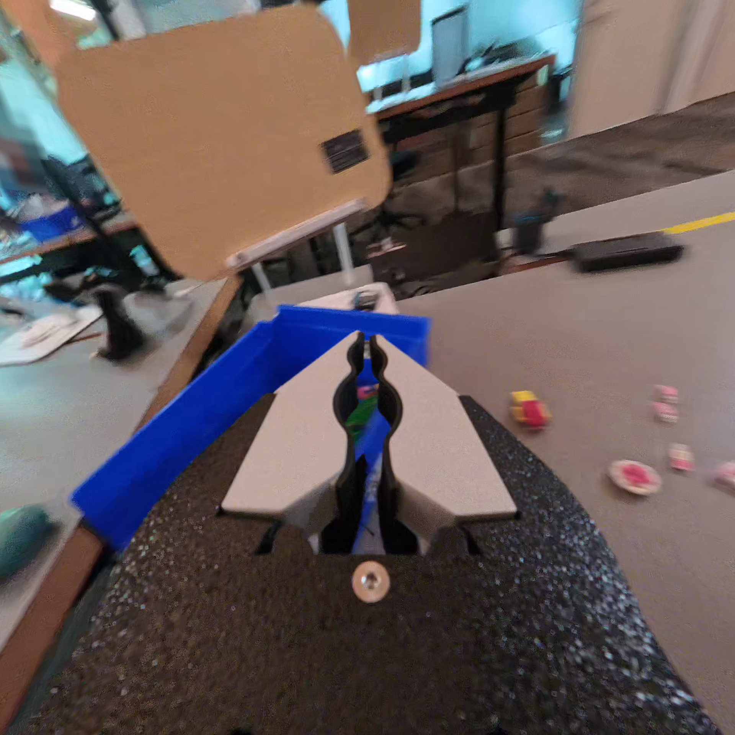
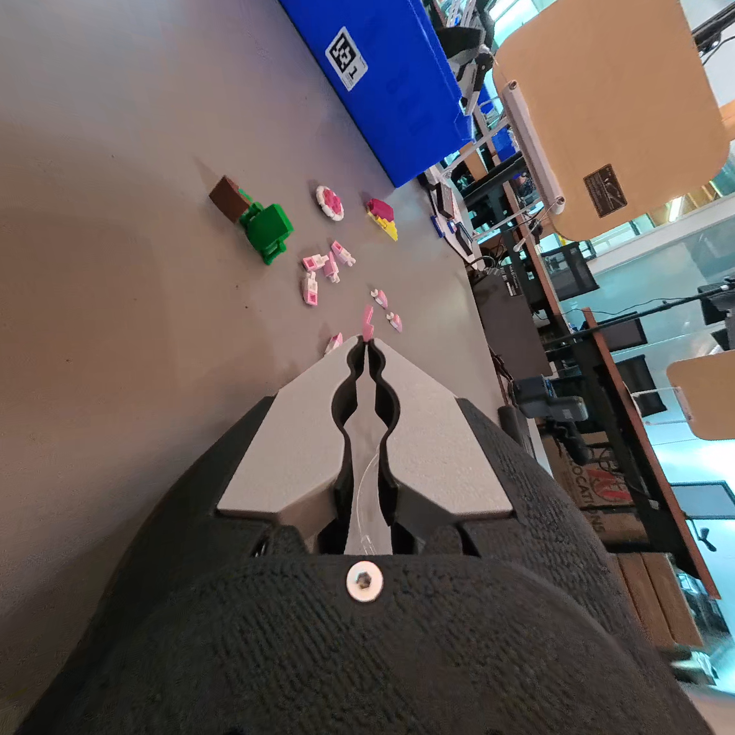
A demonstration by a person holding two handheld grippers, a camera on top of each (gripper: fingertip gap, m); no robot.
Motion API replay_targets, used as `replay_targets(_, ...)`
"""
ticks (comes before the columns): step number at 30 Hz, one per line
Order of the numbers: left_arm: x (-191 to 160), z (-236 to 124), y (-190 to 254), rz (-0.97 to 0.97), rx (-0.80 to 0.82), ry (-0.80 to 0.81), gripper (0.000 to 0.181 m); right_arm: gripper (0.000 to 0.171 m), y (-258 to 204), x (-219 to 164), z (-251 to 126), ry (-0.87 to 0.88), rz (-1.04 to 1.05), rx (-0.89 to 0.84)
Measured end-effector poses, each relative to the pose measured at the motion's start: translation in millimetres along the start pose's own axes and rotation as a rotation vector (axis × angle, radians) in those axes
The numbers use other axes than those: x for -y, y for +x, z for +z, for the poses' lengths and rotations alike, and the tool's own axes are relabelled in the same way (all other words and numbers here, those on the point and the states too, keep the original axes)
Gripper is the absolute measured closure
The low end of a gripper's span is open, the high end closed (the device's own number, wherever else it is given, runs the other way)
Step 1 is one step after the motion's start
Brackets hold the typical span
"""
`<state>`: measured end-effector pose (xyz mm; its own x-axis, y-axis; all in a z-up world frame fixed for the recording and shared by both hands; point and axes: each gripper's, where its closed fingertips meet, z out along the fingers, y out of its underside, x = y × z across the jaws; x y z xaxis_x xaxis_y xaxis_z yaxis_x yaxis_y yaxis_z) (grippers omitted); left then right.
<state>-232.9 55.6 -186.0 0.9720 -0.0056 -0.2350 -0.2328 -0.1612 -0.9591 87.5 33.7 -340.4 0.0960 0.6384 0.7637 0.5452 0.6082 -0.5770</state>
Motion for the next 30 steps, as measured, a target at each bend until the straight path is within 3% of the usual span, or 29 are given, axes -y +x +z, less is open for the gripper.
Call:
replay_targets(2,-22,21,-44,-0.098,-0.018,-0.128,0.181,0.171,2,0,-1,0.000,-0.013,-0.019)
replay_targets(3,-35,31,-60,-0.181,-0.046,-0.195,0.167,0.171,2,0,-1,0.000,-0.020,-0.028)
replay_targets(4,-50,40,-76,-0.283,-0.040,-0.263,0.137,0.171,3,0,-1,-0.003,-0.027,-0.036)
replay_targets(6,-74,52,-90,-0.463,-0.087,-0.367,0.108,0.171,2,-1,0,-0.013,-0.037,-0.036)
replay_targets(12,-101,54,-100,-0.657,-0.147,-0.515,0.083,0.171,4,-6,3,-0.030,-0.020,-0.041)
replay_targets(16,-40,48,-46,-0.744,-0.416,-0.340,0.085,0.171,26,8,7,0.020,-0.038,-0.122)
replay_targets(20,29,3,96,-0.637,-0.886,-0.204,0.105,0.171,82,58,24,0.080,-0.170,-0.268)
replay_targets(22,44,-21,157,-0.518,-1.018,-0.155,0.118,0.171,103,88,32,0.125,-0.263,-0.330)
replay_targets(26,49,-31,216,-0.268,-0.956,-0.042,0.137,0.171,119,122,42,0.166,-0.396,-0.398)
replay_targets(30,62,-32,231,-0.224,-0.930,0.020,0.162,0.171,118,132,40,0.195,-0.427,-0.422)
